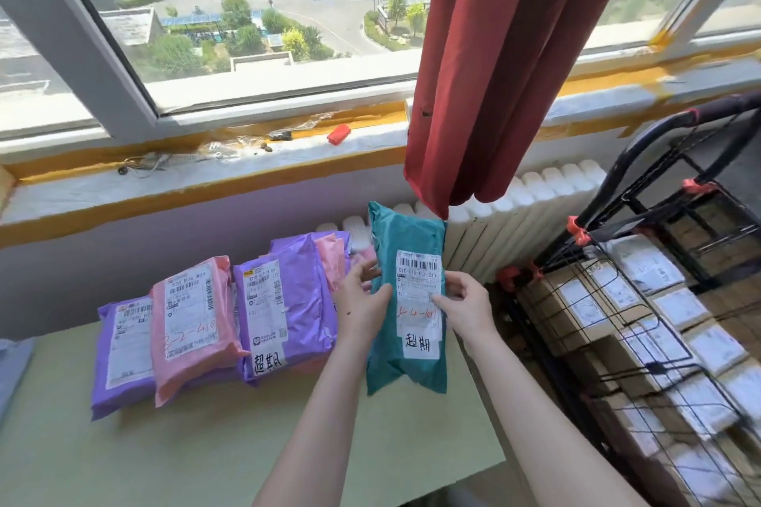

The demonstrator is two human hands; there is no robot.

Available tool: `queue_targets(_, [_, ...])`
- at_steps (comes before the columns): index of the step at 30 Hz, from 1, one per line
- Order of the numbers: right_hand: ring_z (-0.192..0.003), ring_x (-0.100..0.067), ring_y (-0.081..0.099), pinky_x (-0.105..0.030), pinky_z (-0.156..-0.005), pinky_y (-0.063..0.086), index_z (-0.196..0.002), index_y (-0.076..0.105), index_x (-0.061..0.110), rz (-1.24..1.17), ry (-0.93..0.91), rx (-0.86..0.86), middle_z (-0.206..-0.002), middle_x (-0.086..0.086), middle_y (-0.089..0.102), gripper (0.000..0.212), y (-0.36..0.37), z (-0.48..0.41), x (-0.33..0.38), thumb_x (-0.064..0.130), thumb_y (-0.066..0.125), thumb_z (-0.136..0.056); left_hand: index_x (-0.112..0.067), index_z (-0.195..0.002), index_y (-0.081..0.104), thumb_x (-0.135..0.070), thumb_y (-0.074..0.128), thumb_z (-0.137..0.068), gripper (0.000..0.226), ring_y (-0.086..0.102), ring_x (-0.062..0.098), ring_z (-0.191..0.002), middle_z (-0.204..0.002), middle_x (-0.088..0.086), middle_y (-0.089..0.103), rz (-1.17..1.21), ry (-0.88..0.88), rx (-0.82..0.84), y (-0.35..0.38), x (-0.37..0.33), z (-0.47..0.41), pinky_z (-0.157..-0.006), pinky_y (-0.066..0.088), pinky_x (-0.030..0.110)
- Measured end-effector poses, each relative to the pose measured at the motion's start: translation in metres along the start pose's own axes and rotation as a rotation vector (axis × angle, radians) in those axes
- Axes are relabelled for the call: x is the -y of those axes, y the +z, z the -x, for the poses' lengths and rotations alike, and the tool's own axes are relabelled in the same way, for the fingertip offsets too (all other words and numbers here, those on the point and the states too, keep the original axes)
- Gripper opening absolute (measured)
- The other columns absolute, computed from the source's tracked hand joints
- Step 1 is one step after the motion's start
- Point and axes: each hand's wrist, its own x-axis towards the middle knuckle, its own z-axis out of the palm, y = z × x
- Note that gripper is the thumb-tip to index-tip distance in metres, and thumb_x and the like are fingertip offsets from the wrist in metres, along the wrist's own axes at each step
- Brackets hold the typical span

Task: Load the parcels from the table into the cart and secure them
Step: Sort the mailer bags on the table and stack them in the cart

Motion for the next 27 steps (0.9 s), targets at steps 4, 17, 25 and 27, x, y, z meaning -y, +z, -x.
queue_targets(4, [-0.095,-0.017,0.065,-0.038,-0.086,0.056,-0.095,0.062,0.021,-0.100,0.022,-0.110,-0.098,0.003,0.067,0.026,-0.029,0.020,-0.008,-0.001,0.069,-0.084,-0.028,-0.098,0.067,-0.010,0.066,-0.083,0.023,0.067,0.018,-0.099,-0.103,-0.002,0.070,0.024,0.011,0.095,0.019,-0.006,0.015,-0.085,0.056,0.045])
queue_targets(17, [-0.082,-0.013,0.064,-0.028,-0.074,0.053,-0.083,0.062,0.021,-0.276,0.078,-0.468,-0.089,0.001,0.068,0.023,-0.178,0.084,-0.054,-0.001,0.068,-0.084,-0.019,-0.078,0.069,-0.014,0.077,-0.078,0.009,0.063,0.000,-0.069,-0.077,-0.007,0.070,-0.090,0.109,0.338,0.148,-0.012,0.087,-0.059,0.048,0.008])
queue_targets(25, [-0.080,-0.013,0.063,-0.024,-0.072,0.053,-0.081,0.062,0.019,-0.233,0.079,-0.662,-0.086,0.000,0.067,0.019,-0.284,0.114,-0.096,0.001,0.065,-0.087,-0.017,-0.073,0.070,-0.019,0.076,-0.080,0.009,0.067,0.007,-0.074,-0.076,-0.006,0.071,-0.195,0.199,0.504,0.260,-0.019,0.146,-0.066,0.051,0.018])
queue_targets(27, [-0.082,-0.013,0.064,-0.025,-0.073,0.054,-0.083,0.063,0.018,-0.217,0.095,-0.699,-0.088,0.000,0.068,0.016,-0.315,0.118,-0.110,0.003,0.065,-0.088,-0.016,-0.074,0.069,-0.018,0.076,-0.080,0.010,0.066,0.007,-0.073,-0.075,-0.006,0.070,-0.205,0.218,0.540,0.292,-0.020,0.161,-0.064,0.048,0.016])
